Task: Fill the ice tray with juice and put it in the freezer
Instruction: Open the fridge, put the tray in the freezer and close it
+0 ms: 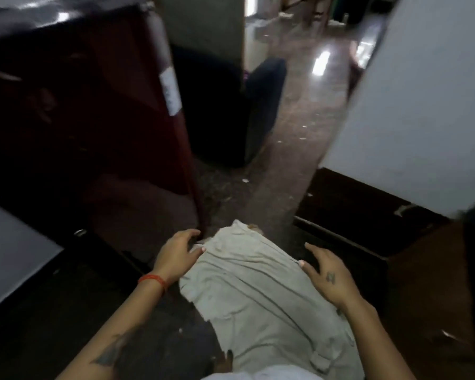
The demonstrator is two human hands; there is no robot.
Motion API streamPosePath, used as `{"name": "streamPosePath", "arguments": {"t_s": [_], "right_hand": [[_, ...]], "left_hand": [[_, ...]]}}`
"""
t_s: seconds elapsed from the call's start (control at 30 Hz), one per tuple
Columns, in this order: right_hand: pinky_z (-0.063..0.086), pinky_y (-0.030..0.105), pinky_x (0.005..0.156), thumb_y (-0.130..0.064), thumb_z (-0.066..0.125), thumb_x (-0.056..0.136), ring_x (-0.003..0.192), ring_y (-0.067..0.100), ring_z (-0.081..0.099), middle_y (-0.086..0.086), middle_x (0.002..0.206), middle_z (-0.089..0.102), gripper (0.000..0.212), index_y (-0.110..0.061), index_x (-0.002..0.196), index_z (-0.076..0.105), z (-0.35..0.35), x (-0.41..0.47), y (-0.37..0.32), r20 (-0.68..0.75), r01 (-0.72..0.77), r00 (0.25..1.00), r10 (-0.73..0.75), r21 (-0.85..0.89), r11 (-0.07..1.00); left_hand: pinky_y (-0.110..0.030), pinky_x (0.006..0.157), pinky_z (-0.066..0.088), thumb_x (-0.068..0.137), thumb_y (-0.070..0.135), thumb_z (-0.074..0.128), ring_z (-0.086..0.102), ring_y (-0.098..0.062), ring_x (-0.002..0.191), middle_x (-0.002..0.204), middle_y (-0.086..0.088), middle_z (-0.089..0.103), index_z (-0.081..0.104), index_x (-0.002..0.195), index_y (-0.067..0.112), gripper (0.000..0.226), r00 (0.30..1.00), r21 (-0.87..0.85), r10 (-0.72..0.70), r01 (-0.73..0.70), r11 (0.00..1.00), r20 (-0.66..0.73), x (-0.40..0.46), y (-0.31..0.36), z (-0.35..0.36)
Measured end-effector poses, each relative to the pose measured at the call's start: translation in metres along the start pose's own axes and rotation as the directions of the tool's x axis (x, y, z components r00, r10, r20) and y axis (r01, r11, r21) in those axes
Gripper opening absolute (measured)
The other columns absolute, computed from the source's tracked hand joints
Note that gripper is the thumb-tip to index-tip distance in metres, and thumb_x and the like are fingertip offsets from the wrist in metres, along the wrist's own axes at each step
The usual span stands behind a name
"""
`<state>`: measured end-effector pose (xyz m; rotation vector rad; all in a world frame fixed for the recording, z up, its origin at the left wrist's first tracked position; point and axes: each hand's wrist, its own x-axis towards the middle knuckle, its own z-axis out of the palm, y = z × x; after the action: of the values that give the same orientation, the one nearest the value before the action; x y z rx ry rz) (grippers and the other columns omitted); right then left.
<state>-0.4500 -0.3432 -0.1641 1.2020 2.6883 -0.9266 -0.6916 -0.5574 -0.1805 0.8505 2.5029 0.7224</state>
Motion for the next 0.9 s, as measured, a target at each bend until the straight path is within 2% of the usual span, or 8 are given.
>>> {"name": "streamPosePath", "arguments": {"t_s": [0.07,0.2,0.4,0.5,0.57,0.73,0.83,0.9], "right_hand": [[0.029,0.031,0.108,-0.044,0.049,0.092,0.135,0.021,0.034,0.004,0.147,0.038,0.057,-0.023,0.143,0.032,0.017,0.018,-0.045,0.167,0.126,0.979,-0.118,-0.040,0.991],[0.027,0.025,0.107,-0.046,0.048,0.092,0.137,0.018,0.032,0.003,0.149,0.037,0.056,-0.025,0.142,0.034,0.045,0.046,-0.136,0.399,0.405,0.857,-0.327,-0.126,0.906],[0.042,0.033,0.102,-0.042,0.053,0.090,0.123,0.018,0.051,0.002,0.137,0.053,0.048,-0.025,0.134,0.047,0.082,0.076,-0.272,0.539,0.706,0.608,-0.583,-0.030,0.707],[0.044,0.035,0.100,-0.039,0.056,0.090,0.124,0.020,0.052,0.004,0.135,0.055,0.049,-0.026,0.136,0.045,0.103,0.085,-0.338,0.506,0.807,0.483,-0.714,0.060,0.588],[0.043,0.036,0.100,-0.038,0.056,0.089,0.126,0.023,0.049,0.007,0.138,0.051,0.057,-0.026,0.141,0.036,0.118,0.087,-0.376,0.439,0.840,0.442,-0.782,0.102,0.532],[0.043,0.035,0.095,-0.033,0.058,0.089,0.122,0.029,0.049,0.016,0.137,0.048,0.071,-0.016,0.146,0.020,0.141,0.087,-0.449,0.151,0.823,0.481,-0.863,0.263,0.504],[0.047,0.035,0.076,-0.031,0.057,0.090,0.100,0.034,0.061,0.020,0.109,0.061,0.062,-0.004,0.137,0.026,0.154,0.090,-0.467,0.119,0.809,0.476,-0.871,0.328,0.487],[0.048,0.037,0.068,-0.029,0.057,0.090,0.087,0.035,0.063,0.017,0.091,0.061,0.055,-0.001,0.129,0.031,0.162,0.091,-0.468,0.085,0.797,0.479,-0.874,0.376,0.473]], "left_hand": [[-0.033,0.096,0.044,0.086,0.035,0.065,0.054,-0.024,0.118,0.133,-0.005,0.054,0.052,0.131,0.020,0.049,0.993,-0.032,-0.105,0.103,0.994,-0.053,-0.014,-0.036,-0.025],[-0.033,0.094,0.044,0.086,0.035,0.065,0.054,-0.023,0.117,0.133,-0.004,0.054,0.052,0.131,0.022,0.048,0.942,-0.164,-0.274,0.244,0.956,-0.193,-0.035,-0.089,-0.068],[-0.032,0.092,0.044,0.086,0.029,0.066,0.055,-0.024,0.117,0.132,-0.003,0.056,0.053,0.130,0.019,0.047,0.793,-0.433,-0.498,0.334,0.837,-0.352,-0.062,-0.138,-0.111],[-0.032,0.090,0.044,0.086,0.027,0.066,0.056,-0.024,0.114,0.132,-0.005,0.056,0.050,0.132,0.016,0.049,0.708,-0.500,-0.562,0.332,0.800,-0.429,-0.065,-0.155,-0.133],[-0.034,0.090,0.045,0.087,0.027,0.066,0.057,-0.025,0.113,0.134,-0.005,0.054,0.046,0.135,0.015,0.053,0.630,-0.539,-0.604,0.326,0.777,-0.489,-0.060,-0.162,-0.149],[-0.037,0.093,0.046,0.088,0.031,0.064,0.058,-0.026,0.113,0.142,-0.006,0.047,0.032,0.143,0.019,0.065,0.545,-0.552,-0.628,0.324,0.768,-0.555,-0.030,-0.171,-0.180],[-0.044,0.099,0.045,0.087,0.032,0.063,0.054,-0.027,0.119,0.148,-0.006,0.039,0.023,0.147,0.023,0.073,0.536,-0.553,-0.627,0.318,0.770,-0.565,-0.014,-0.175,-0.187],[-0.046,0.099,0.046,0.087,0.032,0.063,0.053,-0.025,0.121,0.150,-0.004,0.036,0.020,0.148,0.025,0.075,0.535,-0.559,-0.619,0.296,0.774,-0.575,-0.006,-0.178,-0.188]]}}
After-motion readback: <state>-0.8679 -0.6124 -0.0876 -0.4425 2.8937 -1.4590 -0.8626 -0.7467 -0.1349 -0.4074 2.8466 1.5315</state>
